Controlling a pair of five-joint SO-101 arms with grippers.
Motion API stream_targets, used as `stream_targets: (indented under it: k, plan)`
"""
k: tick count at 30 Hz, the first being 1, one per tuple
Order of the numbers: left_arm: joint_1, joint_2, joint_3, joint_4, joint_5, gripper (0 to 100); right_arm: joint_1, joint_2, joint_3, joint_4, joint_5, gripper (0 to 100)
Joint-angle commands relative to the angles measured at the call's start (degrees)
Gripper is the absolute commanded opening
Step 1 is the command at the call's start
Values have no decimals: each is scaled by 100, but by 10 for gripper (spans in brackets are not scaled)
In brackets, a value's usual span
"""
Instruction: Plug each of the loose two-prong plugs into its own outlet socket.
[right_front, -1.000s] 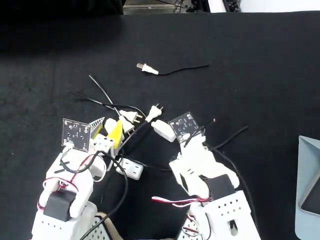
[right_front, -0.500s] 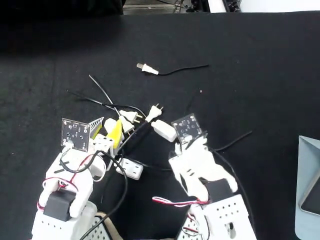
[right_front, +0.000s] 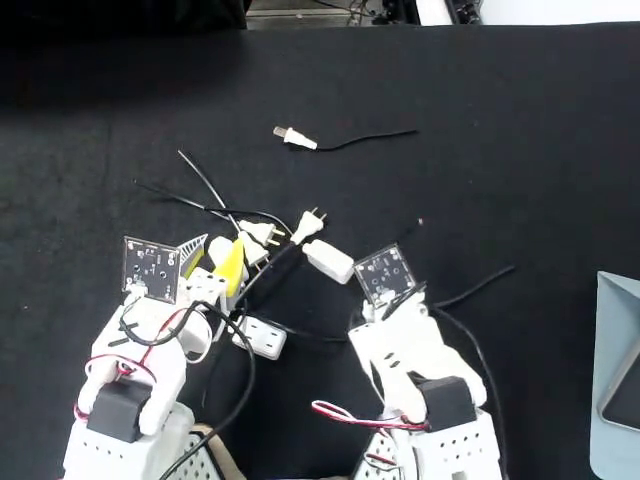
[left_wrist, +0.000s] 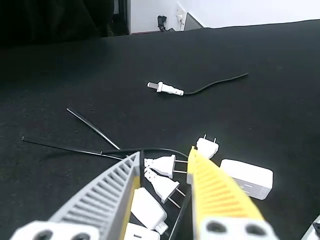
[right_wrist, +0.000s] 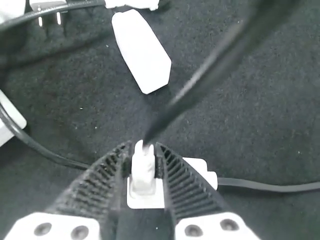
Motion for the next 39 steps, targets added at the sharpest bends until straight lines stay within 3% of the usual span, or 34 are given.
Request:
stream_targets:
  k: [1, 6, 15, 27, 32, 39]
  plan:
    - [-13, 0, -57, 9, 44, 159, 88, -453, 295, -158, 167, 12]
    - [-22, 0, -57, 18, 44, 159, 97, -453, 295, 237, 246, 12]
    - [-22, 0, -57, 18, 44, 159, 563, -444, 295, 202, 545, 12]
    - [-31, 0, -4, 9, 44, 159, 563, -435, 295, 185, 510, 12]
    - [-40, 0, -4, 9, 44, 159, 571, -444, 295, -668, 35, 12]
    - [-57, 0, -4, 9, 44, 159, 527, -453, 295, -1960, -62, 12]
